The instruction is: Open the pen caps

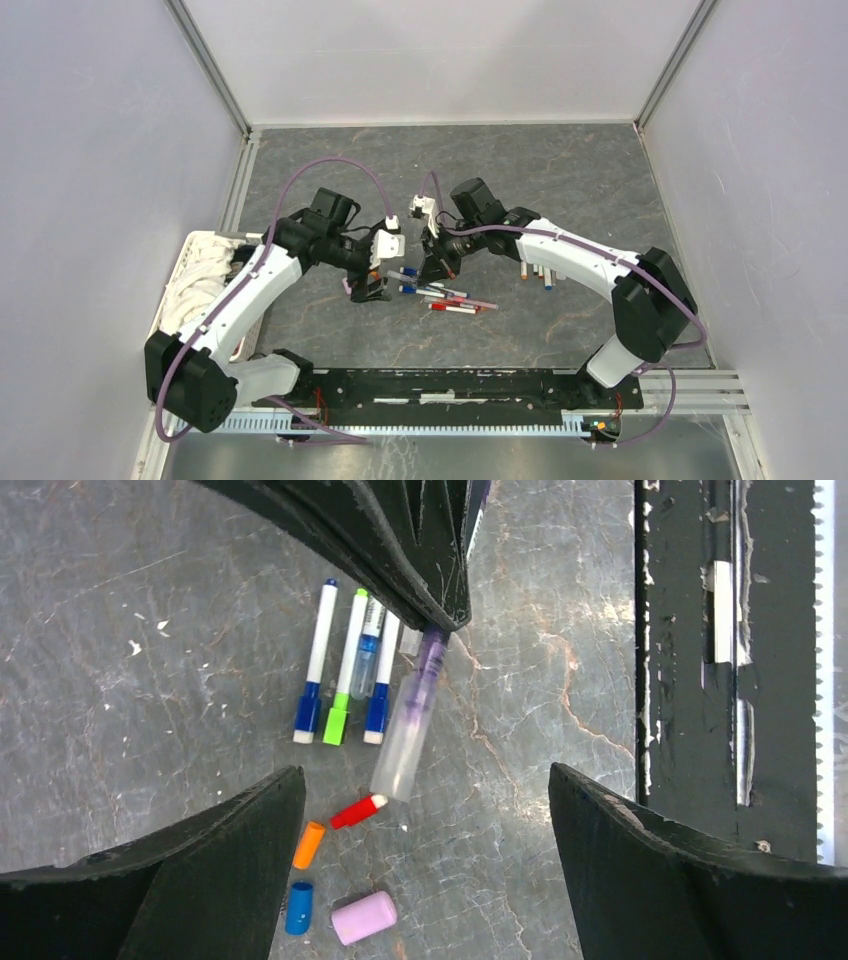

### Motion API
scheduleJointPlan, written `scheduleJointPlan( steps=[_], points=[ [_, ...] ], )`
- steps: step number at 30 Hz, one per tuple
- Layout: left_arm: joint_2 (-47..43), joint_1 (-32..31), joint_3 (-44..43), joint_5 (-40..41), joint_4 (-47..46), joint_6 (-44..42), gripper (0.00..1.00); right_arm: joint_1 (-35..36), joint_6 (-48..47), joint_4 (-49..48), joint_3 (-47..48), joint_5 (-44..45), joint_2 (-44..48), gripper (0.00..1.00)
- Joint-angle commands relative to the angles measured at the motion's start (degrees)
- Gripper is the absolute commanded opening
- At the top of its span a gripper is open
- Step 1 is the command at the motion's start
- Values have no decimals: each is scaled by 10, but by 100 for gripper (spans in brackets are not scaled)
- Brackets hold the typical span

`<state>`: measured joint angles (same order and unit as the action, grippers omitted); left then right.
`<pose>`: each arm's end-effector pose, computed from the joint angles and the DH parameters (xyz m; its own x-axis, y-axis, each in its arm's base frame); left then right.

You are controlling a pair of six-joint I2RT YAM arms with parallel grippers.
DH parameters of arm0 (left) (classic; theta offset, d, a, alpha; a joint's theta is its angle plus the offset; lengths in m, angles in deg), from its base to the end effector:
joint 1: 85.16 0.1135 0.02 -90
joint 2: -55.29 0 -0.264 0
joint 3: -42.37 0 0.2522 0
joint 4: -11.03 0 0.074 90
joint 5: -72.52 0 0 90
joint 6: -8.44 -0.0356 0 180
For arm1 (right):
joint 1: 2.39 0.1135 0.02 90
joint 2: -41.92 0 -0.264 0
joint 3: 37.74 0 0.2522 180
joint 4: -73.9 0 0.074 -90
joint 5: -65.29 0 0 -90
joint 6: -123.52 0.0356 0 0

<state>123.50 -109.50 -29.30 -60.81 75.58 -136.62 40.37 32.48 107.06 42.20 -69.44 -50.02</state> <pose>0.1922 -0.1138 0.2864 0.0367 0.6378 -0.7693 0.9986 0.0055 0.0523 0.2368 0.2531 0.2545 -0.5052 -0.4847 -0.7141 -0.8560 0.1759 0.4861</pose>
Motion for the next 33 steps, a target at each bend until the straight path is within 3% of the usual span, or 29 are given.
scheduleJointPlan(
  steps=[1, 5, 11, 20, 23, 25, 26, 29, 33],
  points=[
    [-16, -17, 8, 10, -10, -34, 94, 4, 25, -15, 16, -90, -15, 0],
    [-10, -27, 5, 16, 4, -41, 80, 3, 33, -15, 27, -96, -31, 0],
    [0, -35, 10, 38, 10, -54, 48, 4, 62, -44, 27, -111, -38, 0],
    [7, -47, 17, 45, 16, -60, 46, 3, 74, -53, 35, -114, -49, 0],
    [7, -48, 20, 49, 18, -63, 33, 4, 77, -54, 33, -110, -52, 0],
    [8, -48, 19, 55, 17, -62, 7, 4, 85, -65, 27, -108, -54, 11],
    [8, -49, 19, 57, 16, -60, 3, 4, 94, -74, 21, -101, -54, 23],
    [6, -49, 16, 55, 16, -58, 2, 7, 117, -110, 2, -106, -58, 42],
    [6, -49, 8, 45, 16, -54, 2, 19, 148, -162, -12, -127, -71, 45]
  ],
)
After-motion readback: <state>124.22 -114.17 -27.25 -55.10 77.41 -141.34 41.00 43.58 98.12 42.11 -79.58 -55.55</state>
